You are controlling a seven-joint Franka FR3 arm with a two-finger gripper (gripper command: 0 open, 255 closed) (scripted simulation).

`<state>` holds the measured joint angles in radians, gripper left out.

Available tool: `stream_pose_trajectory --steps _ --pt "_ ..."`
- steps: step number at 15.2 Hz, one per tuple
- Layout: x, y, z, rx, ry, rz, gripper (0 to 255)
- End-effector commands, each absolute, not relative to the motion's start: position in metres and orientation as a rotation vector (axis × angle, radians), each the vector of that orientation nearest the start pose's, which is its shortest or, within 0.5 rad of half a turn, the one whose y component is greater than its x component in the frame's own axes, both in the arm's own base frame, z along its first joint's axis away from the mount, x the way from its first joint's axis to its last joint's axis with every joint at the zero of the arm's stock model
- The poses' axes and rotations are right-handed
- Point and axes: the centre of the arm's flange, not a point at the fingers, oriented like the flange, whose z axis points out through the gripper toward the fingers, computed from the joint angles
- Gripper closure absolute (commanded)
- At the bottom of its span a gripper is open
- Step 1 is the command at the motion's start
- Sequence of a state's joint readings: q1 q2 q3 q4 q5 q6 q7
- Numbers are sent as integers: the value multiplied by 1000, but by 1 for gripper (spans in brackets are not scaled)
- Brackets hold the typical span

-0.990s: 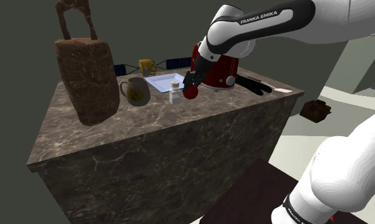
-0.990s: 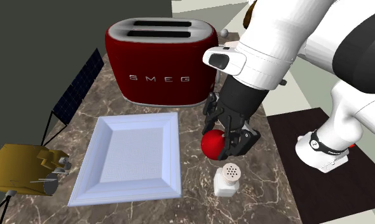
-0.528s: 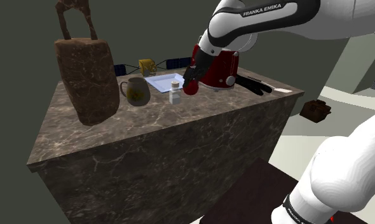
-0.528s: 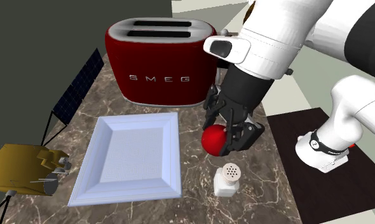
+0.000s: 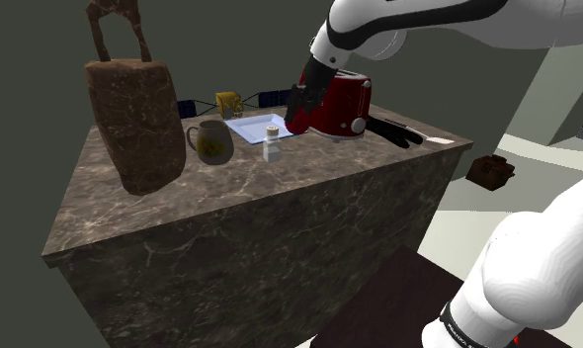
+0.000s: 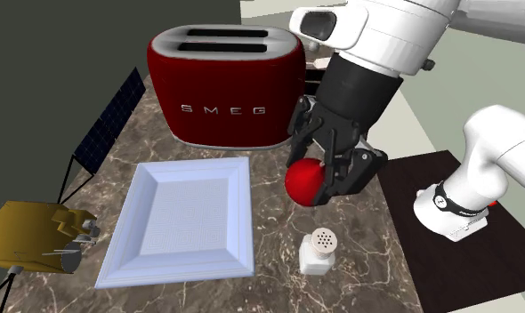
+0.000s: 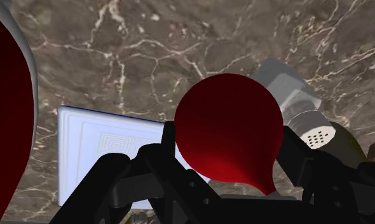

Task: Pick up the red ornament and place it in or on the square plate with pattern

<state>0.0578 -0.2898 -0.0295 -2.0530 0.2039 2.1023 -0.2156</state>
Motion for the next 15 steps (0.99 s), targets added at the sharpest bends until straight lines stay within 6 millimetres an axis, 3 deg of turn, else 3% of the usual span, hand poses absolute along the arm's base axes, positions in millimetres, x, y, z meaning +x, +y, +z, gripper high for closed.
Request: stream_pose_trajectory --steps 1,5,13,14,15 --pt "500 20 607 -2917 -249 -526 255" --pt "500 20 624 -2917 -249 -526 255" --pt "604 1 621 -2917 -249 -526 255" --pt "588 3 621 -2917 -248 -526 255" --pt "588 3 621 -2917 -248 -526 0"
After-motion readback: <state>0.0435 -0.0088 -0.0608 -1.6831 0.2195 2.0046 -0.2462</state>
